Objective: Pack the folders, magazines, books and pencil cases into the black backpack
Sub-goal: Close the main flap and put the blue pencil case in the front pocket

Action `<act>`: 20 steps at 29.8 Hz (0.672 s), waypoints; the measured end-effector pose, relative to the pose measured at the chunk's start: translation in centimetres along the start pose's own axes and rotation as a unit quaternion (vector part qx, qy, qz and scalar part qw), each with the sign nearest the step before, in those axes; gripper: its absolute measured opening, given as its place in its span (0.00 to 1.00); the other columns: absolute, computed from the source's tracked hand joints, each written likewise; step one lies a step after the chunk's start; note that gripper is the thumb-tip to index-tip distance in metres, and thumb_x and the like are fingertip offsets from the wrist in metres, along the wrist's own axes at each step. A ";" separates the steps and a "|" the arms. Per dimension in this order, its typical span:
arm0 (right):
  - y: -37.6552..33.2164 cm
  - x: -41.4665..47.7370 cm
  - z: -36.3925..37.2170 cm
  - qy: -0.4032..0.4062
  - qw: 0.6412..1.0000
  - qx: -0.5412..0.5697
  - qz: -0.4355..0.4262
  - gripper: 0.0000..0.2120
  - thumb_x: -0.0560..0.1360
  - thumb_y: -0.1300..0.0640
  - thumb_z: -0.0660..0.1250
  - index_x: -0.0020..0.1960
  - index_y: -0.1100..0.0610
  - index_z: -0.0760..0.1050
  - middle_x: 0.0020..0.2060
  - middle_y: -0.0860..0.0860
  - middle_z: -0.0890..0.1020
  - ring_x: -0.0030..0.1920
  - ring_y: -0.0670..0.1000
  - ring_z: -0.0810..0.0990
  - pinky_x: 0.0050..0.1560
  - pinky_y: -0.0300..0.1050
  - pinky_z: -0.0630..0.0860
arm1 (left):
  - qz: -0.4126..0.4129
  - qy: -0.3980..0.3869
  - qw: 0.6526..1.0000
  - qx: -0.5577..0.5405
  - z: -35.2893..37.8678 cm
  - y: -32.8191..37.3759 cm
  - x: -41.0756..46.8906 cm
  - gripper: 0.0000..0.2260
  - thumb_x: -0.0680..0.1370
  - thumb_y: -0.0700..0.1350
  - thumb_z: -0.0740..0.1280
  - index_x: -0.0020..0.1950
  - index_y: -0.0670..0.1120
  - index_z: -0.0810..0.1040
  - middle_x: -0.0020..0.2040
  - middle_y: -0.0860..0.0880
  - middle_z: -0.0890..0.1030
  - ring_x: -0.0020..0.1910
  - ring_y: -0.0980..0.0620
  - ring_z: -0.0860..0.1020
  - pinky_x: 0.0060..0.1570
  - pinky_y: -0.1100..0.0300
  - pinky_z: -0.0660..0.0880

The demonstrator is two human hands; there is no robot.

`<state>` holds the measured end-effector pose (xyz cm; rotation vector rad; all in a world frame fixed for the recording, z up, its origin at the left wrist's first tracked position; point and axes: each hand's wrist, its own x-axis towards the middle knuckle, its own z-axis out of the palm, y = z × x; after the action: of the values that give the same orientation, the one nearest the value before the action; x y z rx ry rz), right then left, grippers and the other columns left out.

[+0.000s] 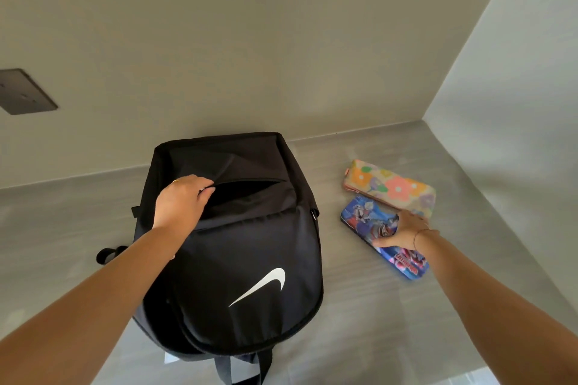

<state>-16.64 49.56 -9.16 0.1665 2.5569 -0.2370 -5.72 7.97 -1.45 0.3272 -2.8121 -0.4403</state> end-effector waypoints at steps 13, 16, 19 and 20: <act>-1.8 -5.1 -1.9 -0.075 0.947 0.307 -0.064 0.11 0.70 0.47 0.72 0.42 0.54 0.78 0.40 0.50 0.82 0.41 0.48 0.79 0.41 0.40 0.73 | 0.013 -0.010 1.000 -0.008 -1.2 0.5 0.4 0.07 0.76 0.44 0.67 0.48 0.42 0.83 0.42 0.44 0.81 0.39 0.47 0.78 0.37 0.59 0.71; -4.4 -8.5 -2.9 -0.145 0.867 0.472 -0.070 0.16 0.72 0.52 0.71 0.57 0.56 0.79 0.47 0.55 0.86 0.45 0.52 0.84 0.47 0.44 0.79 | 0.015 -0.012 1.000 -0.011 -1.5 0.6 0.4 0.07 0.77 0.44 0.67 0.46 0.42 0.83 0.42 0.44 0.80 0.38 0.47 0.78 0.37 0.59 0.70; -7.8 -11.9 -2.8 -0.256 0.801 0.539 -0.053 0.18 0.71 0.53 0.70 0.57 0.61 0.77 0.48 0.59 0.85 0.42 0.56 0.85 0.53 0.51 0.79 | 0.013 -0.026 0.999 -0.024 -1.7 0.6 0.4 0.07 0.77 0.43 0.66 0.49 0.42 0.82 0.45 0.44 0.81 0.41 0.47 0.79 0.40 0.60 0.72; -9.1 -13.3 -2.4 -0.285 0.798 0.530 -0.045 0.18 0.71 0.53 0.70 0.57 0.61 0.77 0.48 0.59 0.85 0.43 0.56 0.85 0.52 0.51 0.79 | 0.012 -0.033 0.999 -0.030 -1.8 0.6 0.3 0.08 0.78 0.43 0.65 0.51 0.43 0.82 0.46 0.45 0.81 0.43 0.48 0.79 0.42 0.60 0.73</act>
<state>-8.37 40.21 1.28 0.3191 1.5684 -1.4931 -5.60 7.95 0.44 0.2704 -2.8565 -0.5383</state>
